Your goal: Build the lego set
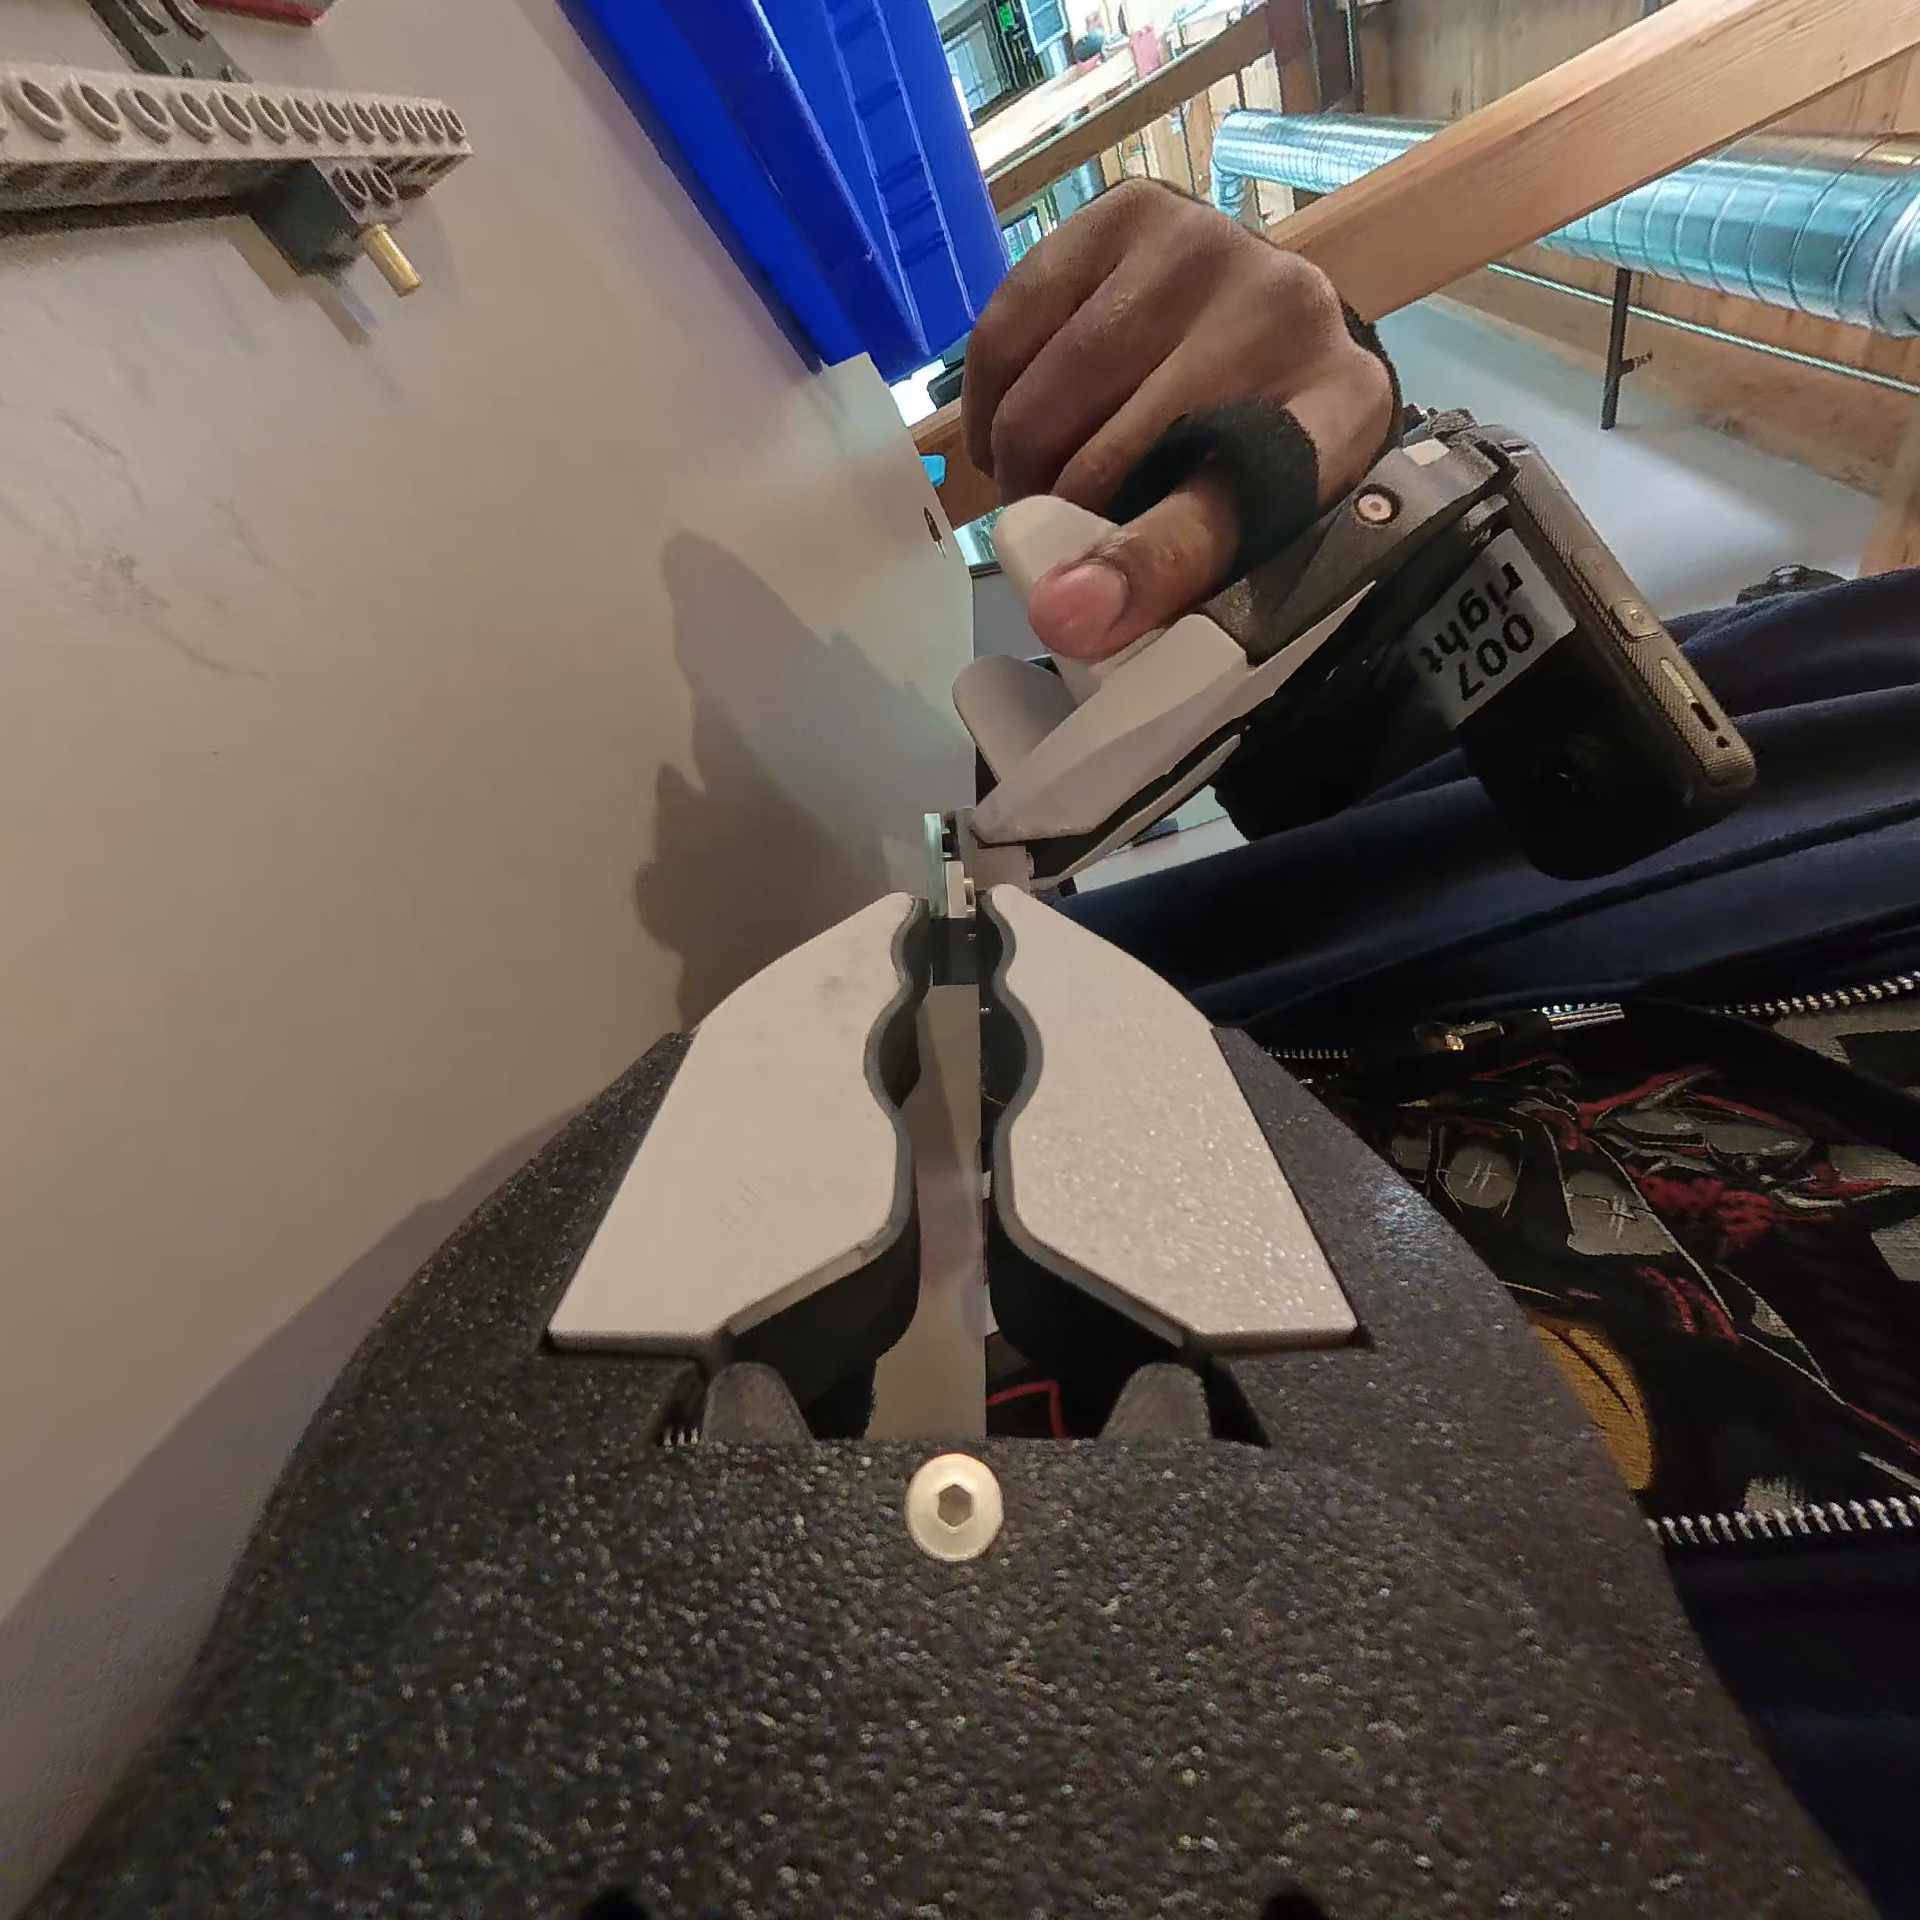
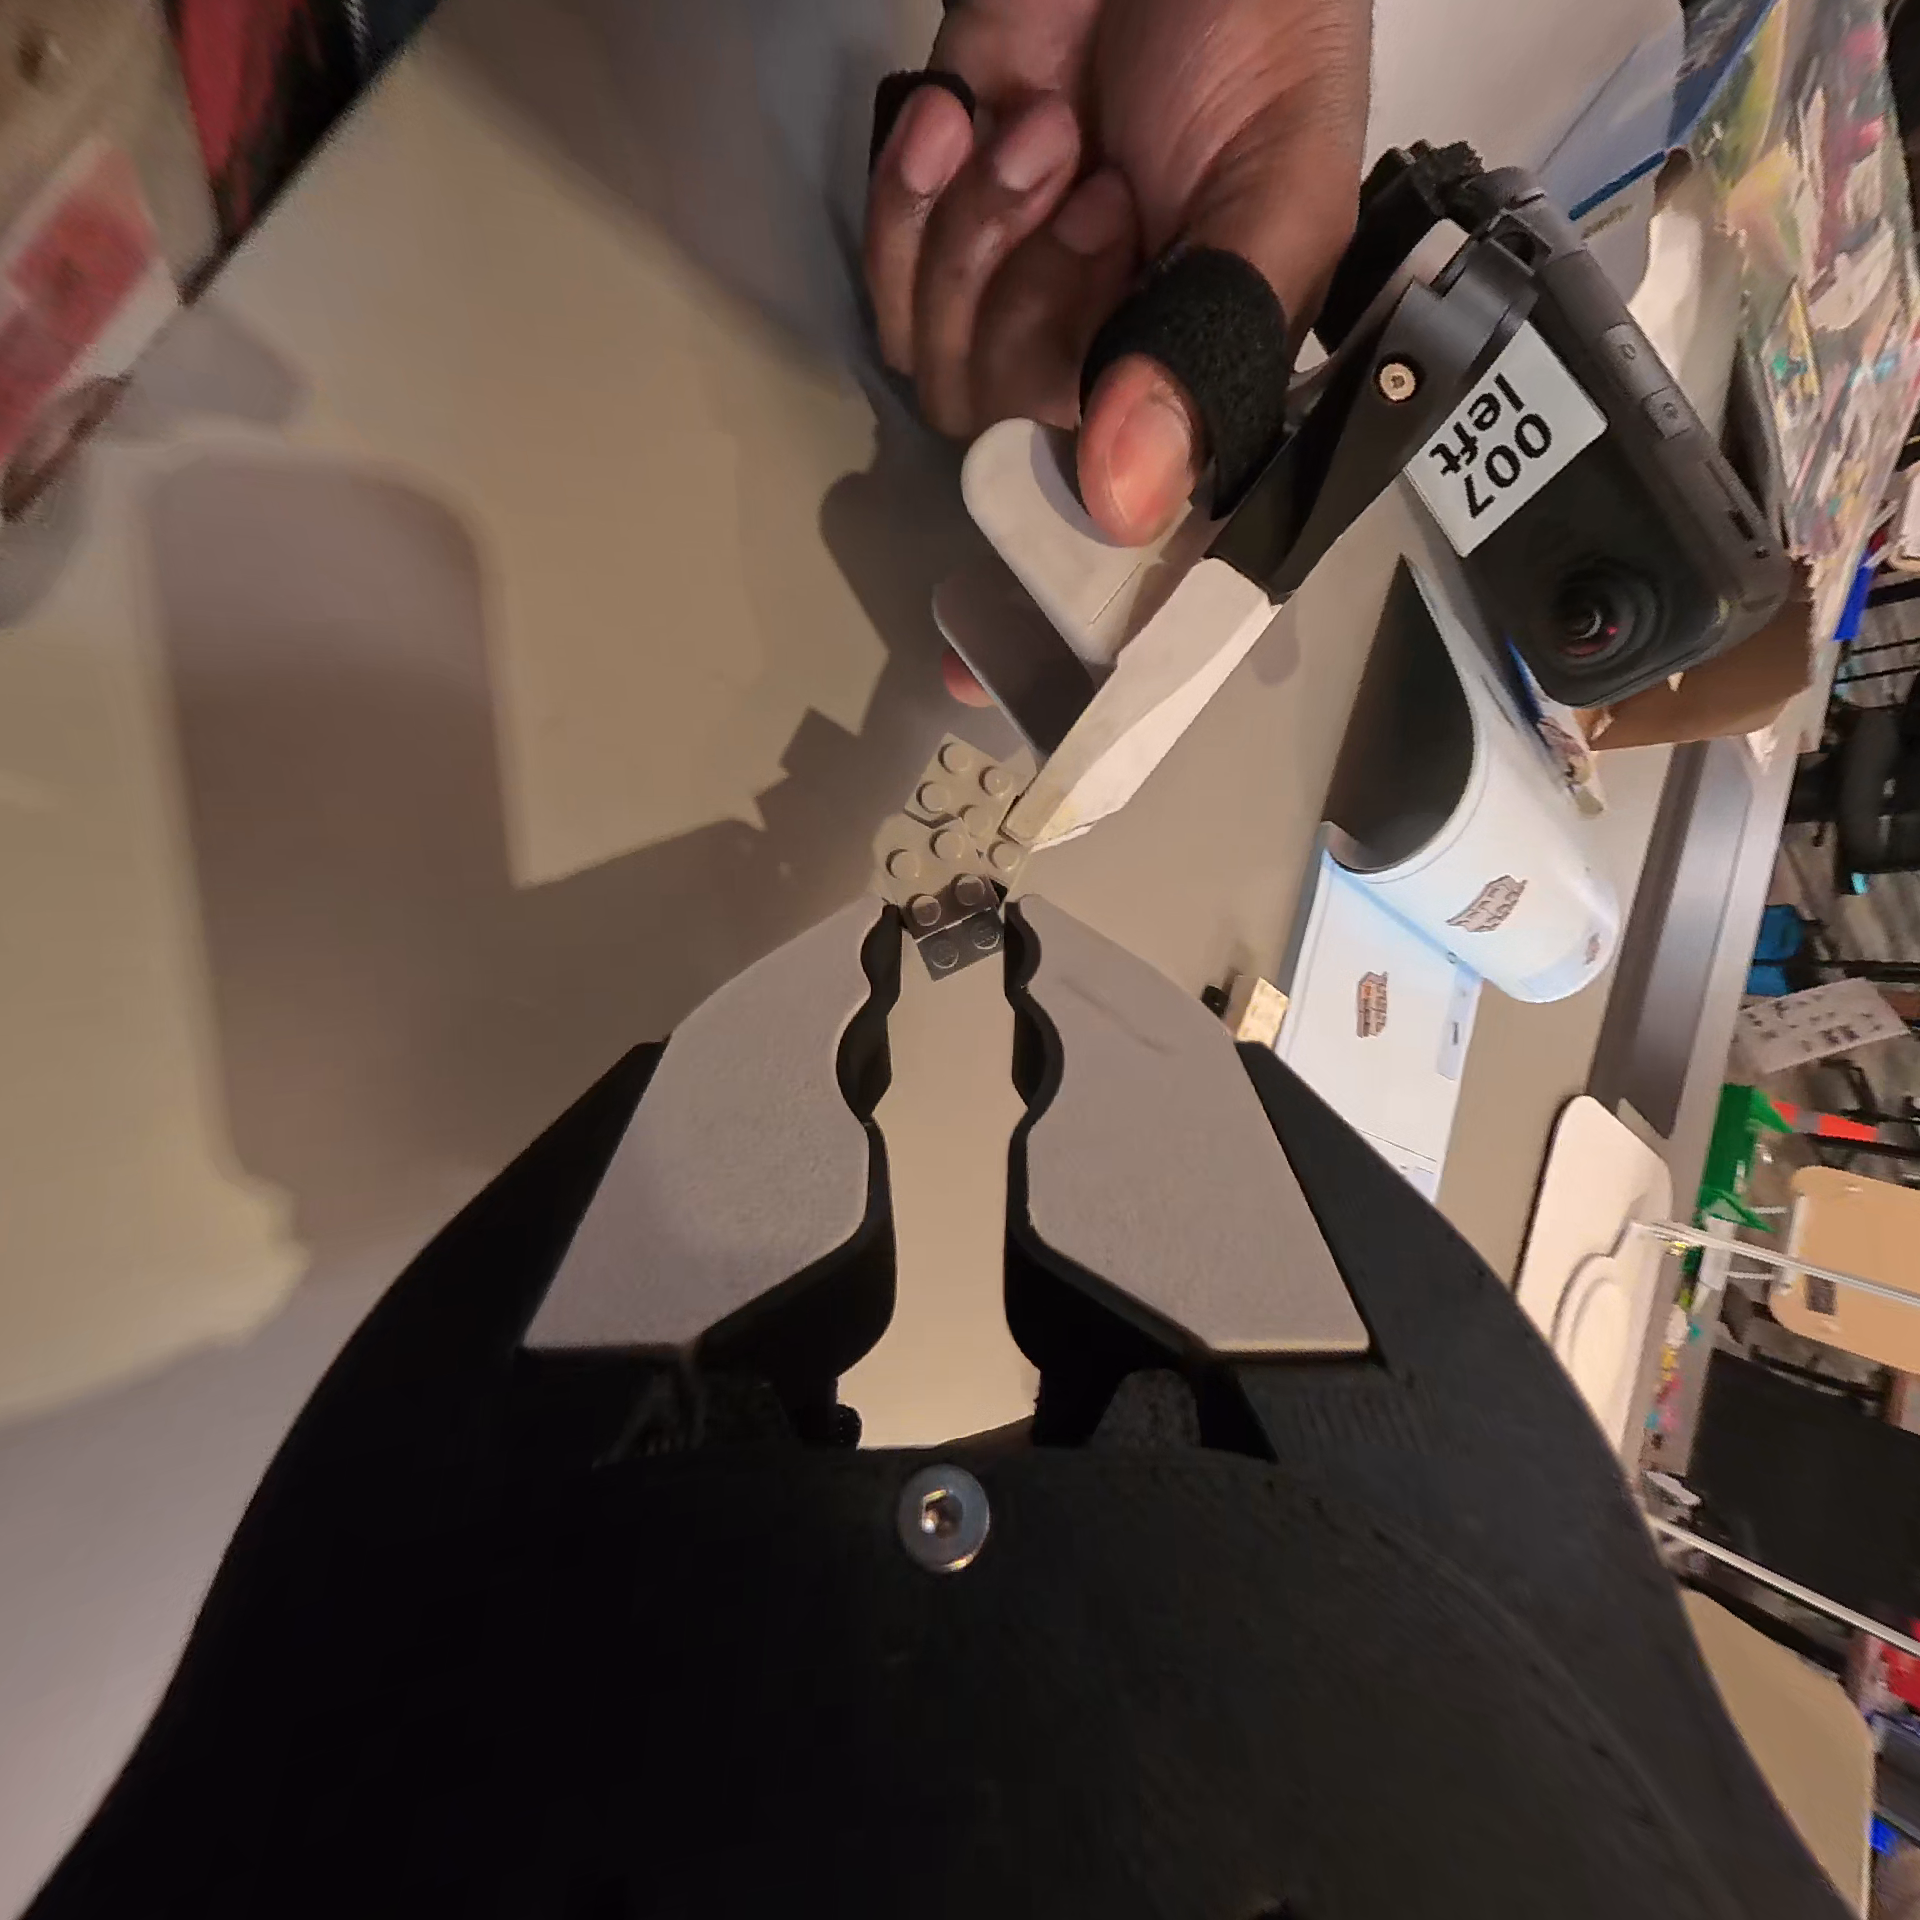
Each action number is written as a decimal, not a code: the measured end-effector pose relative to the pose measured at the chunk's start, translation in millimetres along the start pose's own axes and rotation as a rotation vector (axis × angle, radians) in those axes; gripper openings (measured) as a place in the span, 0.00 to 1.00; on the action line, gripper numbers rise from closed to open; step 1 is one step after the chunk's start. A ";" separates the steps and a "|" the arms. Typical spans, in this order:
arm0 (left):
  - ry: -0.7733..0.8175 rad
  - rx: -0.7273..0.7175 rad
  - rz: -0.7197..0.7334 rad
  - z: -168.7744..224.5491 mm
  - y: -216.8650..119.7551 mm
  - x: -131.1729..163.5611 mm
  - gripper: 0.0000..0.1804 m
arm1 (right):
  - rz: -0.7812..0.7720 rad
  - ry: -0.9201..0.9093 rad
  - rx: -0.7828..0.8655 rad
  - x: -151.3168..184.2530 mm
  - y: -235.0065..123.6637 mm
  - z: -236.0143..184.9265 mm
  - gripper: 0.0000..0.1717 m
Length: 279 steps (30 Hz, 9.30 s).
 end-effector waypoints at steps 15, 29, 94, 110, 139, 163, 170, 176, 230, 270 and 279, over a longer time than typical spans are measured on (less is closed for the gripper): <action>-0.007 -0.002 0.056 -1.3 -3.2 -2.2 0.04 | 0.027 -0.038 0.039 4.6 -9.3 9.3 0.10; -0.041 0.074 0.032 -2.1 -3.6 -3.1 0.04 | 0.112 -0.107 -0.086 5.4 -5.3 13.4 0.09; 0.136 -0.325 0.280 6.0 -43.1 11.2 0.04 | 0.271 0.443 -0.242 -57.1 43.8 -32.8 0.12; 0.134 -0.313 0.275 10.9 -61.2 27.7 0.04 | 0.235 0.334 -0.576 -83.7 98.2 -36.7 0.14; 0.053 -0.378 0.090 -2.5 -39.0 19.5 0.04 | -0.237 0.929 0.405 11.9 66.4 -3.1 0.15; 0.047 -0.338 0.076 -2.7 -38.9 20.6 0.04 | -0.057 0.780 -0.473 64.4 66.9 61.1 0.04; -0.026 -0.308 0.222 -2.8 -44.1 19.6 0.04 | 0.034 0.714 0.027 38.1 39.2 45.6 0.02; -0.201 -0.118 0.435 -4.4 -40.5 24.8 0.05 | 0.114 0.522 0.577 -5.4 21.3 15.2 0.02; -0.334 0.041 0.611 3.8 -15.5 35.6 0.04 | -0.116 -0.264 0.847 -15.8 37.7 -39.6 0.02; -0.185 0.095 0.349 19.5 -12.1 29.7 0.04 | 0.430 0.614 0.025 2.9 1.9 4.5 0.27; -0.207 0.098 0.360 16.6 -10.3 29.0 0.04 | 0.401 0.602 0.043 4.3 5.2 1.3 0.16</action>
Point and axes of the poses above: each gripper's, where its closed fingertips meet, y out along the fingers, x out of its underside, z = x × y across the jaws, the point moved 10 cm from there along -y, back along the fingers, and after that the axes turned 1 degree about -y, right-handed, at the moved point
